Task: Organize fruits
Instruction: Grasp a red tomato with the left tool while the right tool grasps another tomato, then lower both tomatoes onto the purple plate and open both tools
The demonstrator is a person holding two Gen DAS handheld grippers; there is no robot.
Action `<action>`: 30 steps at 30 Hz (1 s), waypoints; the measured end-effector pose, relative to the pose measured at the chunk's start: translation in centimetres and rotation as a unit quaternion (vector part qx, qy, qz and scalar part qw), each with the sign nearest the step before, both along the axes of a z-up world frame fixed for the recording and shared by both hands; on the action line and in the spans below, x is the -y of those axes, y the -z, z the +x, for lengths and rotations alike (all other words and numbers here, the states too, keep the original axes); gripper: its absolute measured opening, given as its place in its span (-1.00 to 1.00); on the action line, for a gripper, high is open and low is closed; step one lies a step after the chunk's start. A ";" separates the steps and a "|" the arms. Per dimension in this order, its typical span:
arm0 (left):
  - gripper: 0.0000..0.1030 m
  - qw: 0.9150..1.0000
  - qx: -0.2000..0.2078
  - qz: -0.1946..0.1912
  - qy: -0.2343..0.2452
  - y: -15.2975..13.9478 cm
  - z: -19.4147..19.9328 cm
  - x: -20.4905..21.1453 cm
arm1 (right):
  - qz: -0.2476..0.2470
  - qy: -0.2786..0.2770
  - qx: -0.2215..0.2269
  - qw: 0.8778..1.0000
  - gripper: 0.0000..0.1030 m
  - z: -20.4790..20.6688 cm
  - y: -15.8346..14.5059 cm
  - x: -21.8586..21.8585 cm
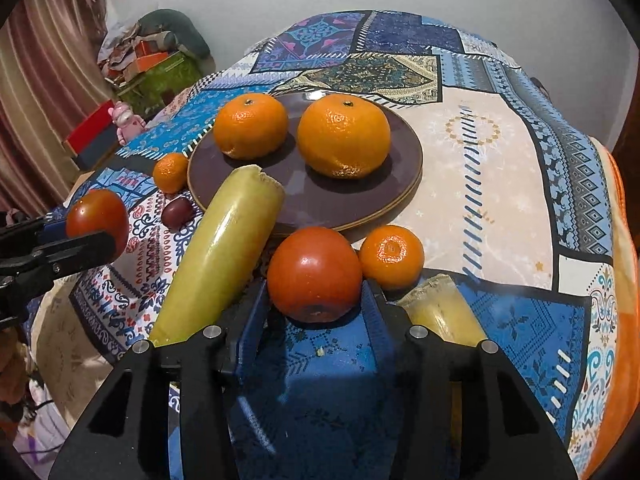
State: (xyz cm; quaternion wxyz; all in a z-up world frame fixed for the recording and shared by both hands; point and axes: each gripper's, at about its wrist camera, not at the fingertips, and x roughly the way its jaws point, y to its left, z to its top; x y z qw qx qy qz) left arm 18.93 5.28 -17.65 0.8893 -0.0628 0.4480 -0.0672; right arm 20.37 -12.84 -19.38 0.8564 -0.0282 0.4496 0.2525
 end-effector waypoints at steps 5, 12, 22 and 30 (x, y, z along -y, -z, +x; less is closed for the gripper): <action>-0.05 1.000 0.007 0.000 0.003 -0.6 0.4 0.3 | 0.019 0.011 0.013 1.000 -0.16 -0.7 -1.3 1.1; -0.05 1.000 0.028 0.002 0.006 -2.0 1.1 0.9 | 0.032 0.012 0.057 0.998 -0.16 -1.1 -4.7 1.6; -0.05 0.999 0.040 0.002 0.013 -2.9 2.8 1.2 | 0.051 -0.007 0.078 0.996 -0.16 0.3 -6.1 -0.3; -0.05 0.999 0.038 0.009 0.021 -2.4 4.9 1.6 | 0.037 -0.014 0.060 0.997 -0.16 2.0 -4.4 -1.6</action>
